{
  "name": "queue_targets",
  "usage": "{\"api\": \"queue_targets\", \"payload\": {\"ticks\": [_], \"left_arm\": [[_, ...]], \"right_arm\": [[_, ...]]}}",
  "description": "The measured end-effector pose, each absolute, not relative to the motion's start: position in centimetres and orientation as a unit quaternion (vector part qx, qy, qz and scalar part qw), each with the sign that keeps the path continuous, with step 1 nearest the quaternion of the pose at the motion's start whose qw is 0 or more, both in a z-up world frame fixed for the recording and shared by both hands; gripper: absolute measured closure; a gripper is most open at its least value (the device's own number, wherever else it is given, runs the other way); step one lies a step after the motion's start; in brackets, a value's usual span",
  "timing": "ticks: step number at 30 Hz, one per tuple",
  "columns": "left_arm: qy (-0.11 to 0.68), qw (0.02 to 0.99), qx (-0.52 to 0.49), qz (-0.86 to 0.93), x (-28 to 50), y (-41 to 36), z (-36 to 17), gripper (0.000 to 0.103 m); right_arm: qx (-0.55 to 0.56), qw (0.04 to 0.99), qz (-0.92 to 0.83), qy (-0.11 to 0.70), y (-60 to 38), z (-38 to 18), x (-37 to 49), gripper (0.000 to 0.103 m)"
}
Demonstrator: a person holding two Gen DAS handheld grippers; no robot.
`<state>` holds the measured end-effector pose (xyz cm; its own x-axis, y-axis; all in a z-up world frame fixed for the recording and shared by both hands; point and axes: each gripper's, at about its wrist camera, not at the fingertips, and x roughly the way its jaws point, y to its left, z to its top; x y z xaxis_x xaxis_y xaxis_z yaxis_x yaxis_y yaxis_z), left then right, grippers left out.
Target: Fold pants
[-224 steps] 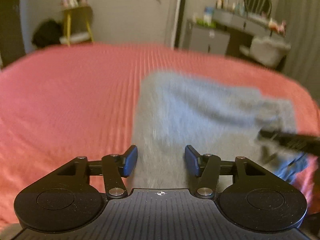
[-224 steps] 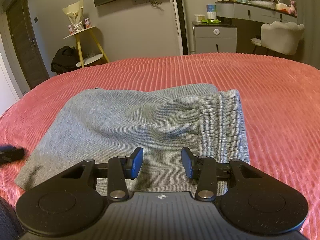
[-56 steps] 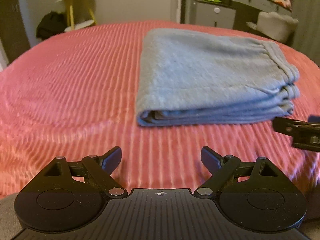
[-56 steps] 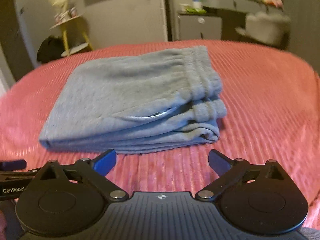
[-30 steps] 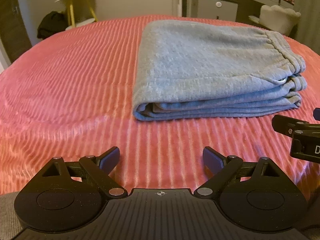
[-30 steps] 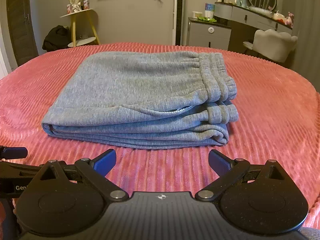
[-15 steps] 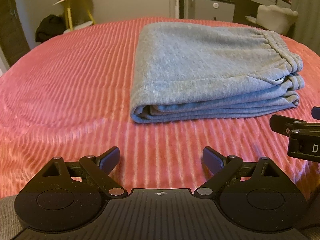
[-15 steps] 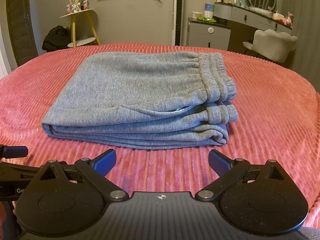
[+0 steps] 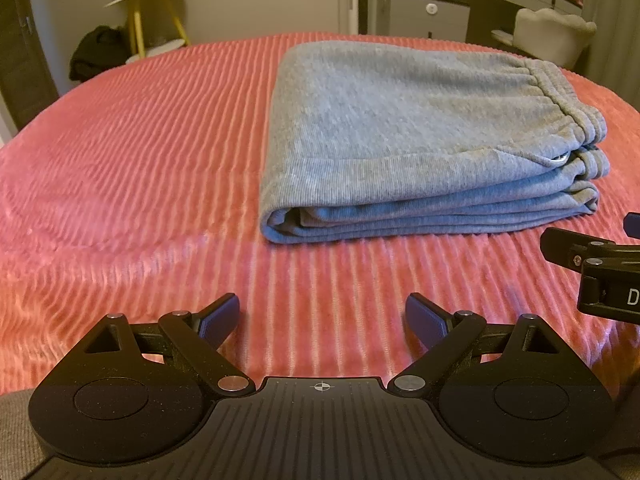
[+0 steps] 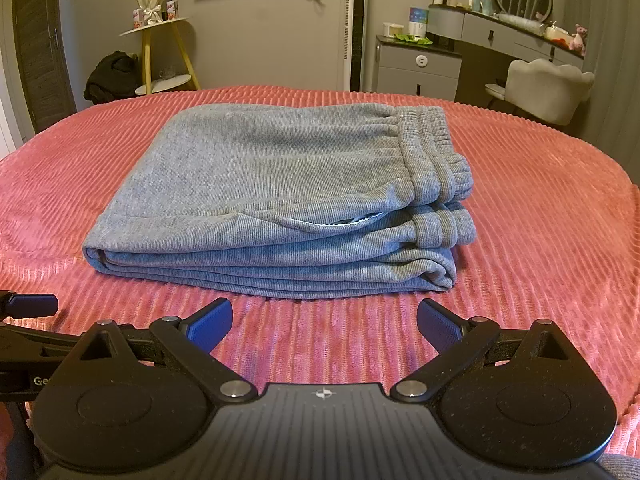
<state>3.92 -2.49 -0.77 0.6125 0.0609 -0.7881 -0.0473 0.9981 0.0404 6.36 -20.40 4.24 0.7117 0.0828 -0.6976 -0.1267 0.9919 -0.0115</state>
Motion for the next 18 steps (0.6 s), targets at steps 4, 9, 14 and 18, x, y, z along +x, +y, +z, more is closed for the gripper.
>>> {"api": "queue_targets", "payload": {"ticks": [4,9,14,18], "left_arm": [[0.439,0.898,0.006,0.031,3.93,-2.47,-0.82,0.009],[0.436,0.899,0.007,0.033,3.91,-2.47,-0.74,0.009],[0.437,0.898,0.006,0.037,3.91,-2.37,-0.77,0.009],[0.438,0.898,0.004,0.038,3.97,-2.3,-0.71,0.009]], "right_arm": [[-0.029,0.925,0.057,0.375,-20.41,4.21,6.39,0.004],[-0.029,0.925,0.057,0.375,-20.42,4.22,6.39,0.004],[-0.029,0.925,0.057,0.375,-20.41,4.22,6.39,0.004],[-0.029,0.925,0.057,0.375,-20.38,4.22,6.38,0.004]]}}
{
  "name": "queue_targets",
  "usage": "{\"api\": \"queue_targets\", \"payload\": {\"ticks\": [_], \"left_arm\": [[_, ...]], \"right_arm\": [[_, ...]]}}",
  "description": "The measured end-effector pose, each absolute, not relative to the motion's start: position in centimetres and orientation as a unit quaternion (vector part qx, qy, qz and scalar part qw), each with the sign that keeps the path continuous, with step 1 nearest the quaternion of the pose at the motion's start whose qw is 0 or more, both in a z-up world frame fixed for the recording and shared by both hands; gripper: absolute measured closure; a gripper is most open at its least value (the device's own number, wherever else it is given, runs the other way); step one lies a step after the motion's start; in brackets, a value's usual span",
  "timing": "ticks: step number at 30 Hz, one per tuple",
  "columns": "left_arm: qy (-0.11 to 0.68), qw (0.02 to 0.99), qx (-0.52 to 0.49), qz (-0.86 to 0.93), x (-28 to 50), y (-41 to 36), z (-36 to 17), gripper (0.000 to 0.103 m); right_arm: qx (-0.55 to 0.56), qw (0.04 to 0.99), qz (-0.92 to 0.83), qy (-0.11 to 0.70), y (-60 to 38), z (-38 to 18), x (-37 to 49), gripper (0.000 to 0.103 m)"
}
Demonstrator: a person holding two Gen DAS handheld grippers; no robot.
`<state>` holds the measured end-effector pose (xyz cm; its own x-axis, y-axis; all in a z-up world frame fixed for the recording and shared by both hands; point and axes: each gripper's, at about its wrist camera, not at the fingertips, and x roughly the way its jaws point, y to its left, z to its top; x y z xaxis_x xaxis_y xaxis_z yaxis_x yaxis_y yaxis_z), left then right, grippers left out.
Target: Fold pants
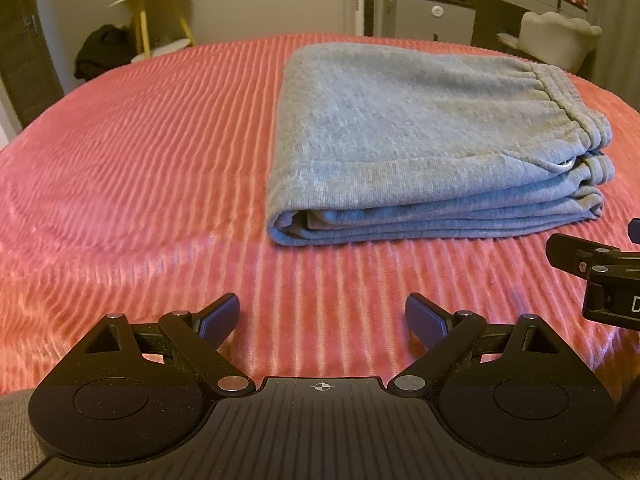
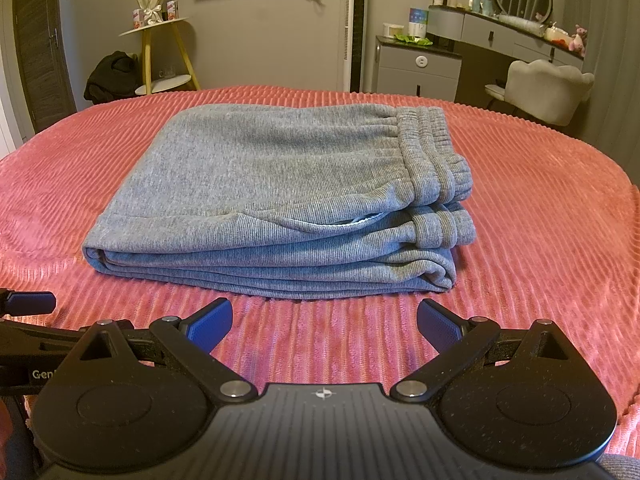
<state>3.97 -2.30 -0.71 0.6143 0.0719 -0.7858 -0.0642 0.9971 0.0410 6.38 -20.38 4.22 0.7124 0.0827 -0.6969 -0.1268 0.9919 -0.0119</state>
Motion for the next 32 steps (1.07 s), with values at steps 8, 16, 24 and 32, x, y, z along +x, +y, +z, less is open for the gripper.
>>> {"api": "queue_targets", "payload": {"ticks": [8,16,24,32], "left_arm": [[0.438,0.898,0.005,0.038,4.01,-2.32,-0.69,0.009],[0.437,0.899,0.002,0.036,3.98,-2.27,-0.67,0.009],[0.431,0.901,-0.001,0.034,3.88,-2.24,-0.47,0.009],[0.417,0.908,-0.01,0.032,3.75,-1.88,-0.21,0.009]], "right_arm": [[-0.029,0.925,0.057,0.375,-20.38,4.22,6.38,0.004],[-0.03,0.925,0.057,0.375,-20.38,4.22,6.37,0.004],[-0.03,0.925,0.057,0.374,-20.37,4.23,6.37,0.004],[-0.03,0.925,0.057,0.374,-20.34,4.24,6.36,0.004]]}}
